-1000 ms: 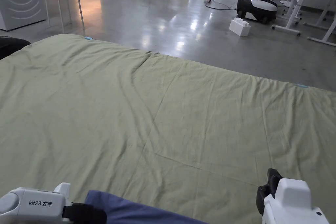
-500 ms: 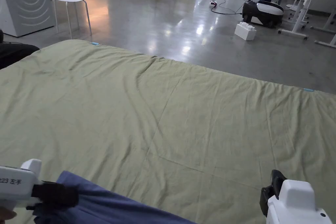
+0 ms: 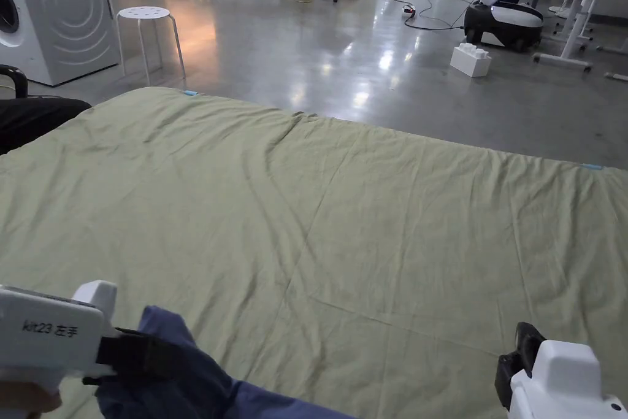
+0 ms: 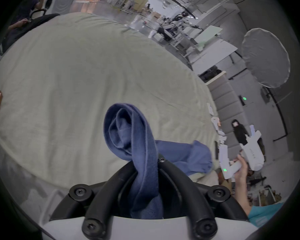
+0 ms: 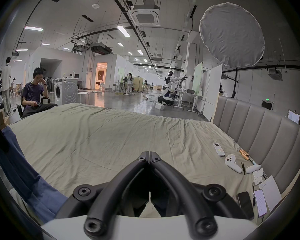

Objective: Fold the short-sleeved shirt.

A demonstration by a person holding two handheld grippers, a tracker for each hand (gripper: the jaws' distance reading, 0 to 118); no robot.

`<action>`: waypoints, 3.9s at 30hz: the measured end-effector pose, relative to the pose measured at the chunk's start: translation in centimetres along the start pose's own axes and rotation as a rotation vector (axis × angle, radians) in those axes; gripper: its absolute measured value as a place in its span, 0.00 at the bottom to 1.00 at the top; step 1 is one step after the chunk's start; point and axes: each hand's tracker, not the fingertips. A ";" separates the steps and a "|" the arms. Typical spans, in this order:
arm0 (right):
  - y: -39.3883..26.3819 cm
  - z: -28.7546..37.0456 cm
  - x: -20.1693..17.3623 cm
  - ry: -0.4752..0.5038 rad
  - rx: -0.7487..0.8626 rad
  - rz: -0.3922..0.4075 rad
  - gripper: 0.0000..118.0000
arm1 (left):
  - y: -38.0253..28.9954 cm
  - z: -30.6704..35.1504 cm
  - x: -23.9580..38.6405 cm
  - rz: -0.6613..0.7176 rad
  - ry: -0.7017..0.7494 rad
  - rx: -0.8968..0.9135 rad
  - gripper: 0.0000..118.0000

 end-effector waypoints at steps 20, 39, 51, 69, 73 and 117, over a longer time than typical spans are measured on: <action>-1.7 1.9 2.1 -0.033 -0.037 -0.037 0.00 | -8.3 -20.7 11.4 0.046 0.091 -0.238 0.07; -2.1 2.0 2.6 -0.038 -0.052 -0.047 0.00 | -5.5 -14.4 11.7 0.067 -0.074 -0.056 0.50; -2.8 2.0 3.1 -0.042 -0.073 -0.053 0.00 | -11.3 -19.5 12.0 -0.036 0.068 -0.286 0.11; -2.8 2.1 3.8 -0.043 -0.078 -0.043 0.00 | -9.8 -16.5 10.9 -0.015 -0.070 -0.134 0.70; -2.0 2.2 3.8 -0.043 -0.053 -0.041 0.01 | -7.0 -12.7 7.0 0.024 -0.065 -0.022 0.72; -1.3 1.7 1.9 -0.034 -0.059 -0.010 0.00 | 0.7 -4.0 -4.0 0.017 0.001 -0.022 0.13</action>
